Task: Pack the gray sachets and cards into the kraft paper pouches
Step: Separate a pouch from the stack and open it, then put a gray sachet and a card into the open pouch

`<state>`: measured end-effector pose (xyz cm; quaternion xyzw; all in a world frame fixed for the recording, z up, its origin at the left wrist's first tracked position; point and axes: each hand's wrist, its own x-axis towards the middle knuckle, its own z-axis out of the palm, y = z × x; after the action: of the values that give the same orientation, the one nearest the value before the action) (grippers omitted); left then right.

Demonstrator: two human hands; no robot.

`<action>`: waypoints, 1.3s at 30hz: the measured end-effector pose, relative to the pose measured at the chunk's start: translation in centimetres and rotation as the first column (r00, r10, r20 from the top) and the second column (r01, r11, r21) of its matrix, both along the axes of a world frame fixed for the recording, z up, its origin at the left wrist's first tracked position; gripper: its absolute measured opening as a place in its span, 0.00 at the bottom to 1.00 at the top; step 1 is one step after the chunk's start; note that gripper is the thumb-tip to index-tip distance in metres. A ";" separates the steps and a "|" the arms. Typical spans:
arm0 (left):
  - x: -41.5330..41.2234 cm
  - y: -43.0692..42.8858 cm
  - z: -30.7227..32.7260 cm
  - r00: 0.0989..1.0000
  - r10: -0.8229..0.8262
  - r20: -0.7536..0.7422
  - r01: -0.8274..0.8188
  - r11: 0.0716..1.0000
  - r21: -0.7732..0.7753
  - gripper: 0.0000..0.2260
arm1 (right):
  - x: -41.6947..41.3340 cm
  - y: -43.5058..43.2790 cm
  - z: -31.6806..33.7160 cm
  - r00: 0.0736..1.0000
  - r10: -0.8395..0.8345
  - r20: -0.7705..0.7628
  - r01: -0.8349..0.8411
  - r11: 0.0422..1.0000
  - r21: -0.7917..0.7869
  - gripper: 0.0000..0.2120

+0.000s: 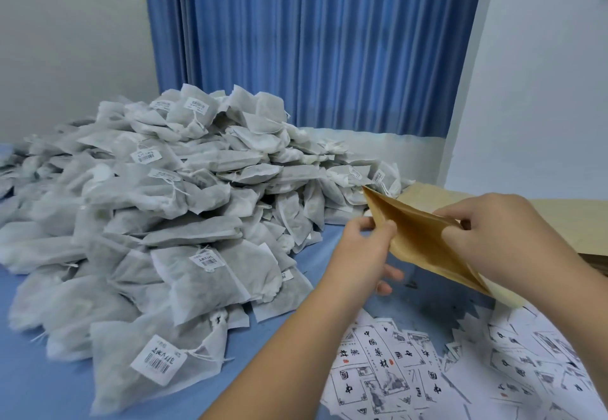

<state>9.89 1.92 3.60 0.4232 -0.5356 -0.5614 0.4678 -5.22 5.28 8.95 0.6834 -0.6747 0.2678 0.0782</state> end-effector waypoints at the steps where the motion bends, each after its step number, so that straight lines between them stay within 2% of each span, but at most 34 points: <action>1: 0.4 0.2 0.3 0.998 0.030 0.052 -0.028 0.999 -0.042 0.12 | 0.0 0.0 0.0 1.000 0.000 0.001 0.000 1.000 0.007 0.12; 3: 1.8 0.7 0.7 0.934 0.143 0.328 -0.065 0.970 -0.235 0.11 | 0.1 0.1 0.1 1.000 0.003 0.003 -0.003 1.000 0.021 0.12; 4: 2.8 0.9 0.9 0.825 0.225 0.519 -0.033 0.935 -0.353 0.13 | 0.1 0.1 0.2 1.000 0.006 0.007 -0.006 1.000 0.025 0.12; 6: 5.3 1.6 1.3 0.495 0.376 0.783 0.106 0.868 -0.484 0.18 | 0.3 0.3 0.3 1.000 0.014 0.002 -0.014 0.999 0.033 0.11; 8: 7.9 2.5 1.8 0.196 0.489 0.850 0.215 0.824 -0.524 0.20 | 0.6 0.4 0.3 1.000 0.024 -0.009 -0.024 0.999 0.038 0.11; 10: 10.5 3.3 2.2 -0.018 0.546 0.838 0.266 0.810 -0.522 0.21 | 0.8 0.6 0.3 0.999 0.035 -0.013 -0.035 0.999 0.042 0.11; 12: 12.9 3.9 2.4 -0.157 0.527 0.835 0.258 0.838 -0.481 0.26 | 1.1 0.7 0.3 0.999 0.043 -0.026 -0.042 0.998 0.052 0.11; 15: 15.9 4.1 2.8 -0.297 0.415 0.860 0.181 0.909 -0.376 0.35 | 1.4 0.8 0.1 0.998 0.042 -0.041 -0.039 0.997 0.071 0.11; 18: 17.4 3.6 2.6 -0.323 0.317 0.892 0.124 0.948 -0.292 0.39 | 1.7 0.6 -0.1 0.997 0.032 -0.069 -0.026 0.996 0.087 0.12; 23: 18.3 2.3 1.7 -0.188 0.271 0.944 0.064 0.962 -0.264 0.34 | 1.8 0.3 -0.4 0.993 0.020 -0.118 -0.009 0.996 0.093 0.12; 27: 18.5 1.4 0.9 -0.039 0.421 0.906 0.009 0.907 -0.421 0.26 | 1.5 0.2 -0.3 0.994 0.016 -0.105 -0.006 0.996 0.094 0.12; 30: 19.0 0.5 0.6 0.059 0.571 0.819 0.020 0.819 -0.573 0.26 | 1.4 0.3 -0.2 0.995 0.024 -0.094 -0.015 0.995 0.103 0.13; 32: 19.6 0.0 0.5 0.103 0.586 0.804 0.054 0.804 -0.593 0.28 | 1.3 0.2 -0.3 0.996 0.030 -0.084 -0.021 0.995 0.102 0.13; 34: 20.4 -0.6 0.2 0.099 0.550 0.829 0.121 0.821 -0.558 0.26 | 1.2 0.1 -0.4 0.996 0.033 -0.082 -0.025 0.995 0.095 0.13; 39: 21.0 -1.3 -0.3 -0.048 0.568 0.821 0.163 0.816 -0.555 0.27 | 1.0 -0.2 -0.6 0.995 0.054 -0.087 -0.045 0.994 0.095 0.15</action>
<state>30.92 0.66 3.32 0.6310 -0.7512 0.1527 0.1193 -4.24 5.07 8.32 0.7141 -0.6651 0.2070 0.0698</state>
